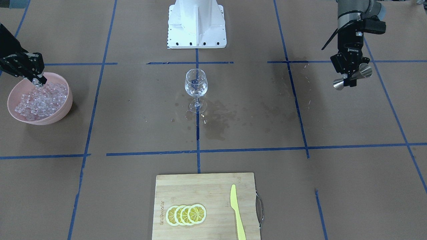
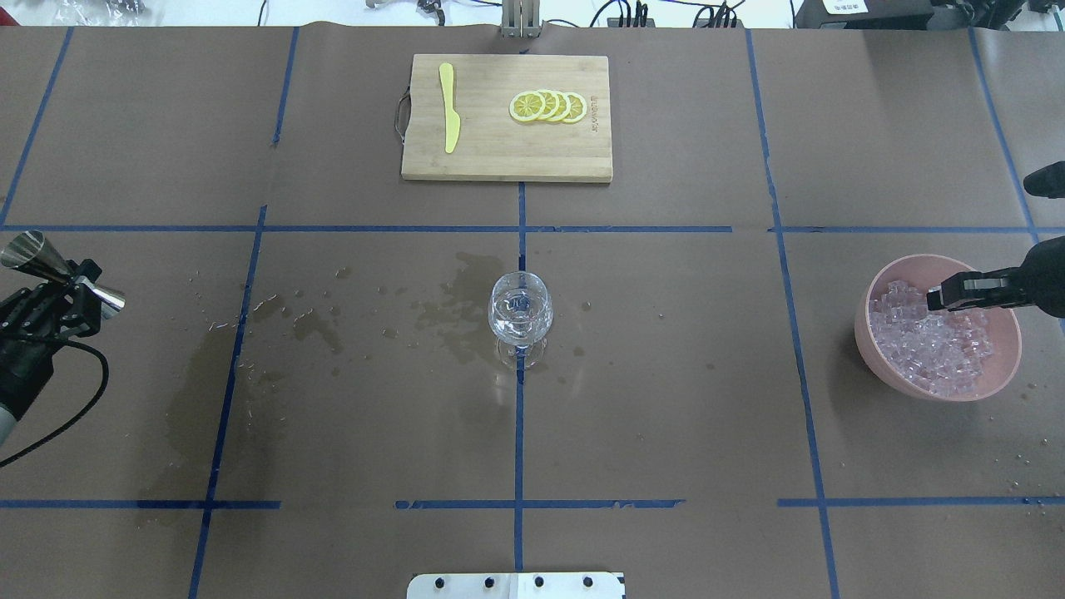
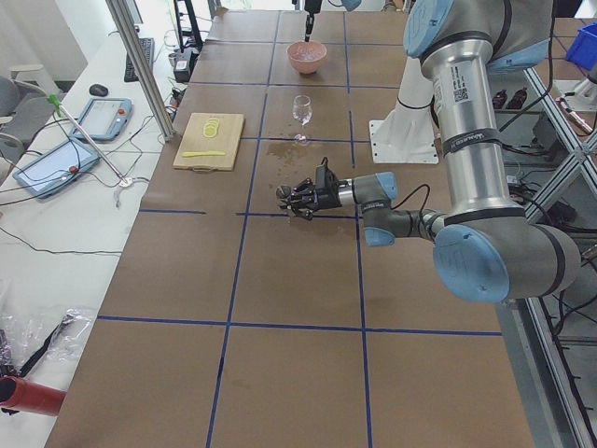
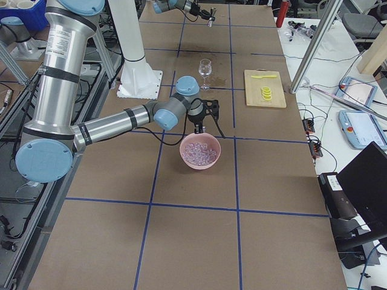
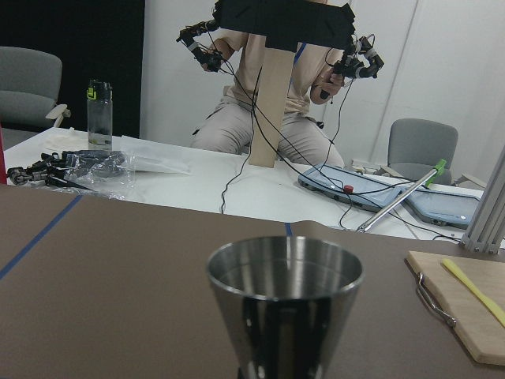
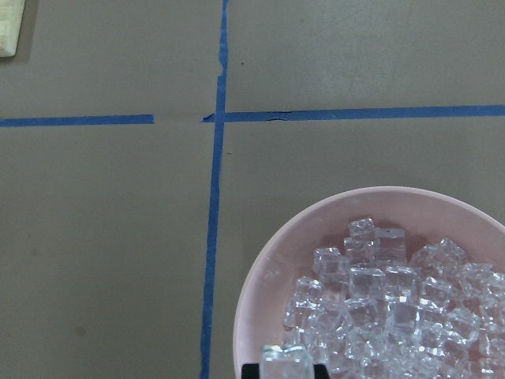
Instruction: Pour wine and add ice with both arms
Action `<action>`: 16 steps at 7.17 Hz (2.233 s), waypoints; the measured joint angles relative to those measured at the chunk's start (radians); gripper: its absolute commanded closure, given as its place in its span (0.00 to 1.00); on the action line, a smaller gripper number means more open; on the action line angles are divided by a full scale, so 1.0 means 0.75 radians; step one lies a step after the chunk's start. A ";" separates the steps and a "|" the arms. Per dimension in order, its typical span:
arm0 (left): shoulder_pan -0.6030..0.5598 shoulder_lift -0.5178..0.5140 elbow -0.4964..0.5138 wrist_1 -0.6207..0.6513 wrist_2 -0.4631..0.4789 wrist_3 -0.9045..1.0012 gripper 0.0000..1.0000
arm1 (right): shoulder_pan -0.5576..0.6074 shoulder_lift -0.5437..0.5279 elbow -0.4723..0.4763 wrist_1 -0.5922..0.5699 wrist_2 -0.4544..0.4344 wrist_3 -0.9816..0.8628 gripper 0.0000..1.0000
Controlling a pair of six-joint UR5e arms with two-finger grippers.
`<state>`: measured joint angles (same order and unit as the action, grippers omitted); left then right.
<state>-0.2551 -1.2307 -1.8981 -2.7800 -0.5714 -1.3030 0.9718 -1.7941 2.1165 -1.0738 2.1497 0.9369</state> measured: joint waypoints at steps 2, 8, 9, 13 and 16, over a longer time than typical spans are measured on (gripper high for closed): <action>0.094 -0.102 0.114 0.040 0.170 -0.047 1.00 | -0.001 0.010 0.052 0.001 0.000 0.065 1.00; 0.218 -0.333 0.403 0.061 0.407 -0.066 1.00 | -0.003 0.044 0.064 0.166 0.001 0.206 1.00; 0.231 -0.376 0.452 0.062 0.439 -0.064 1.00 | -0.003 0.049 0.065 0.168 0.001 0.212 1.00; 0.242 -0.418 0.514 0.062 0.489 -0.025 0.97 | -0.003 0.063 0.066 0.171 0.001 0.226 1.00; 0.242 -0.419 0.516 0.063 0.489 -0.007 0.80 | -0.003 0.065 0.064 0.172 -0.001 0.231 1.00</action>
<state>-0.0736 -1.5447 -1.5111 -2.7329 -0.2043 -1.3086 0.9695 -1.7457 2.1646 -0.9450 2.1492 1.1104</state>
